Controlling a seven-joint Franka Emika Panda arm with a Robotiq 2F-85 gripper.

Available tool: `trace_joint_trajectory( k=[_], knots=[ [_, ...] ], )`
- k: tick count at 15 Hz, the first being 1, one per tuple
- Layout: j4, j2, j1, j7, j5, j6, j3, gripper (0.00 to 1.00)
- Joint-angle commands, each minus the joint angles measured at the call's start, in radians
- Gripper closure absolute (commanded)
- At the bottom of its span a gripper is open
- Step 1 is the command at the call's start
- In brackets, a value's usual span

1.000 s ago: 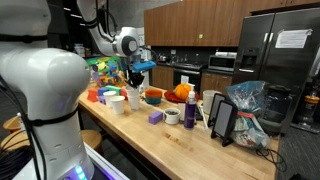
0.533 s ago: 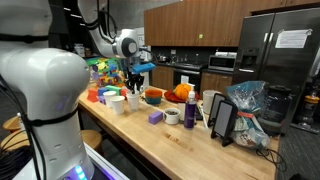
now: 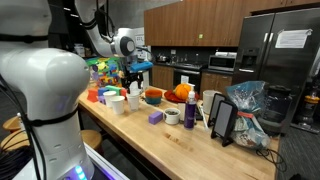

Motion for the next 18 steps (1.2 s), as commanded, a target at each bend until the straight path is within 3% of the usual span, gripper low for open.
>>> trace_joint_trajectory(
  k=[1, 18],
  knots=[
    [-0.025, -0.063, 0.001, 0.041, -0.043, -0.014, 0.033, 0.00],
    [-0.129, -0.193, 0.160, 0.186, -0.094, -0.069, 0.182, 0.00]
  ],
)
